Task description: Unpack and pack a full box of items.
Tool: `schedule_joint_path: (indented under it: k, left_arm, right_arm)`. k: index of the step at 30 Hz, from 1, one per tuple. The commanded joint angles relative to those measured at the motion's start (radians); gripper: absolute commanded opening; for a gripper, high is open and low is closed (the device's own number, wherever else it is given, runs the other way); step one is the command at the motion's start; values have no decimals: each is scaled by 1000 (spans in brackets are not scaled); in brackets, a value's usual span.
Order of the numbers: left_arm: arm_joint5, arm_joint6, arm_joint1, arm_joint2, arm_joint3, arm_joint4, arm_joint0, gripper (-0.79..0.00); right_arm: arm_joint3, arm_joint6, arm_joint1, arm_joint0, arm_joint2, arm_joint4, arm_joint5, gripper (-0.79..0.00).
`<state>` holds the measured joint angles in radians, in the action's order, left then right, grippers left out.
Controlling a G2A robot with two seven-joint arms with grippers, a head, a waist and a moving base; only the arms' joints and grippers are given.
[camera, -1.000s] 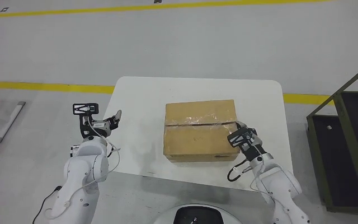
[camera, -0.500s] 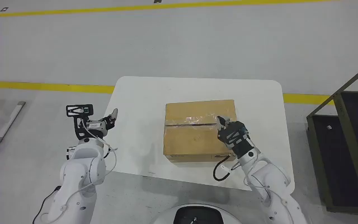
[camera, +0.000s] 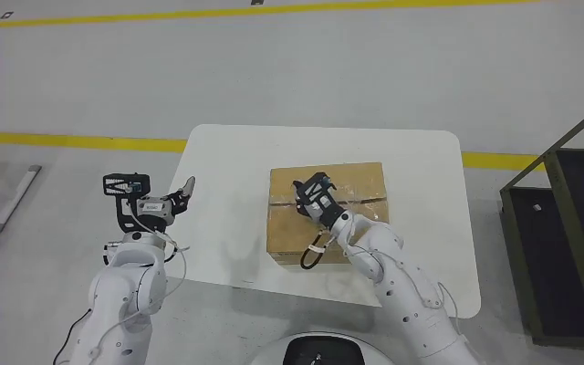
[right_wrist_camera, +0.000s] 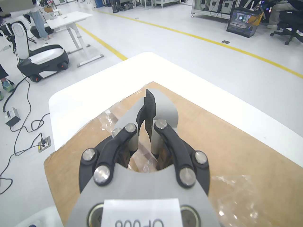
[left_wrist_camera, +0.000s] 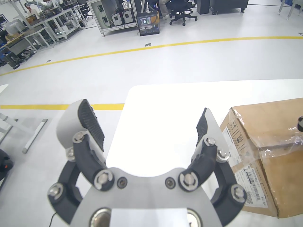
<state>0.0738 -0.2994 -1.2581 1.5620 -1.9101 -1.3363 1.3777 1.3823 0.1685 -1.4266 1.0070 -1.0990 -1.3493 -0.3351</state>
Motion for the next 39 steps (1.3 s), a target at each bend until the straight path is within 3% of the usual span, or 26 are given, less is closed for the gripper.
schedule_joint_path:
  k: [1, 15, 22, 30, 39]
  left_arm:
    - [0, 0, 0, 0, 0, 0, 0, 0]
    - [0, 0, 0, 0, 0, 0, 0, 0]
    - [0, 0, 0, 0, 0, 0, 0, 0]
    - [-14, 5, -1, -6, 2, 23, 5, 0]
    - [-145, 98, -5, -77, -20, 83, 26, 0]
  right_arm:
    - [-23, 6, -2, -4, 11, 2, 7, -785]
    - [-59, 52, -3, -9, 8, 50, 12, -785]
    - [46, -7, 11, 42, -73, 129, 1, -785]
    - [259, -23, 54, 182, -315, 196, -23, -785]
    - [401, -62, 101, 439, -712, 246, -36, -785]
